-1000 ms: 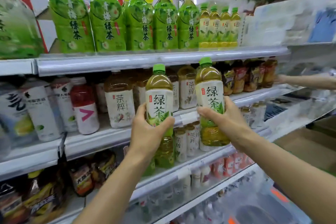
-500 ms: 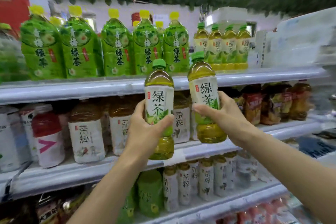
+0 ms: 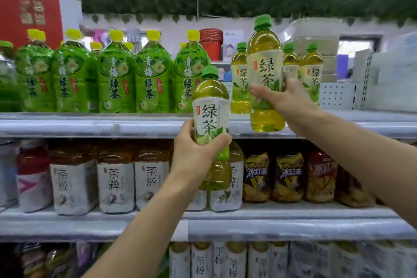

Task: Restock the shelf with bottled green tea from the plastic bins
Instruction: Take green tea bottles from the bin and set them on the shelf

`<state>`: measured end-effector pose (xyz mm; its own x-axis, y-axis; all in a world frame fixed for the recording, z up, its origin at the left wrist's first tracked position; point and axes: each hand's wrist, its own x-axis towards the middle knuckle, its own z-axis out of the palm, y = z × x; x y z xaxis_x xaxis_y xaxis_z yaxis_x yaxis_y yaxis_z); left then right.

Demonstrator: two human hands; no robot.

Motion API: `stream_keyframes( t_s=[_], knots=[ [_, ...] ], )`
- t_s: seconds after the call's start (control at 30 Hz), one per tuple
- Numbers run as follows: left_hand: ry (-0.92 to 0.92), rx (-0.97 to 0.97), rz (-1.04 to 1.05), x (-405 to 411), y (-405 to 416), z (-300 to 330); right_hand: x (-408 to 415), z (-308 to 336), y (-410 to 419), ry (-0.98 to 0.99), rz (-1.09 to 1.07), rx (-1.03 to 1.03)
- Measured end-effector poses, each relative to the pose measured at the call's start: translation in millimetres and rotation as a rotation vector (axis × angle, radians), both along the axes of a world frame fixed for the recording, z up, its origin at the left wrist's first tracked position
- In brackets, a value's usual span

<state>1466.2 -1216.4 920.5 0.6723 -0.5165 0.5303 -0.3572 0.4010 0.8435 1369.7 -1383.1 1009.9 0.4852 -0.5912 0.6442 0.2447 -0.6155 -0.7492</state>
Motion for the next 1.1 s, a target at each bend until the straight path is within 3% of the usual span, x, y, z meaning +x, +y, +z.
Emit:
stream_keyframes(
  t_s=[0.27, 0.7, 0.83, 0.9, 1.0, 1.03, 1.1],
  knots=[
    [0.005, -0.017, 0.038, 13, -19, 15, 45, 25, -43, -0.102, 0.039, 0.08],
    [-0.026, -0.05, 0.054, 37, -40, 26, 94, 17, -77, 0.058, 0.17, 0.15],
    [-0.02, -0.054, 0.052, 36, -48, 29, 95, 17, -77, 0.136, 0.145, 0.108],
    [-0.04, -0.053, 0.063, 35, -49, 29, 88, 15, -66, 0.146, 0.02, 0.04],
    [-0.12, -0.061, 0.085, 34, -50, 32, 65, 7, -42, -0.159, -0.235, -0.142],
    [-0.154, -0.074, 0.098, 32, -52, 34, 55, 3, -32, -0.221, -0.212, -0.191],
    [-0.209, -0.108, 0.121, 26, -61, 39, 42, 1, -10, -0.136, -0.009, -0.207]
  ],
)
